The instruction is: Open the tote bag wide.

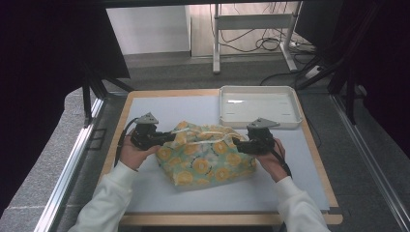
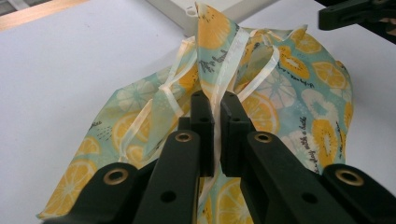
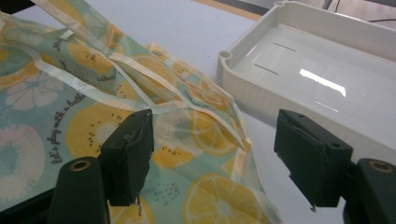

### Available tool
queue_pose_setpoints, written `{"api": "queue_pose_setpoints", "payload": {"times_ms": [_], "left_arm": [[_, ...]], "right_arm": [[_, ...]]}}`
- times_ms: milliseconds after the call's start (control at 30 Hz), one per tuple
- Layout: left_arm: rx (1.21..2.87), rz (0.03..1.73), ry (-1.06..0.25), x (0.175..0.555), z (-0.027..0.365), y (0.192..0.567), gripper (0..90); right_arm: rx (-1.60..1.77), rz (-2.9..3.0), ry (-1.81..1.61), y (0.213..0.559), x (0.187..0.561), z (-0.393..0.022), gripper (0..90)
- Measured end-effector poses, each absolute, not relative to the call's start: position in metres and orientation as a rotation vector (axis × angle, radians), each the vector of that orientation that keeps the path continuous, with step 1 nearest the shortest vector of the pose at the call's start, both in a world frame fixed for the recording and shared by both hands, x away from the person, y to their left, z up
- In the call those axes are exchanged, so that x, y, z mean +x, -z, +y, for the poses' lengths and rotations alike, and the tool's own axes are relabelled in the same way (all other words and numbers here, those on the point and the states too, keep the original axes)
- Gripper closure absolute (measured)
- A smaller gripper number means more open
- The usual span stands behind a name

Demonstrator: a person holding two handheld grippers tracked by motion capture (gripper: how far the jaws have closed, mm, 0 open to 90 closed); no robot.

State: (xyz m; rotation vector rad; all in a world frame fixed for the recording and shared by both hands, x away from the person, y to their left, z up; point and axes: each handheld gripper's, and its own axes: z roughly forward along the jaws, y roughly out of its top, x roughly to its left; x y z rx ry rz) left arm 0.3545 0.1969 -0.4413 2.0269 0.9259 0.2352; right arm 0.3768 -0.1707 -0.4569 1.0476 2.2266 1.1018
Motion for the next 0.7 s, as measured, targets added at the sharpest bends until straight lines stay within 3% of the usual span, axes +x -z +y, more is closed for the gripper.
{"api": "queue_pose_setpoints", "payload": {"times_ms": [700], "left_arm": [[2.039, 0.929, -0.225, 0.357, 0.195, 0.445, 86.9]], "right_arm": [[1.034, 2.335, -1.045, 0.467, 0.405, -0.150, 32.2]]}}
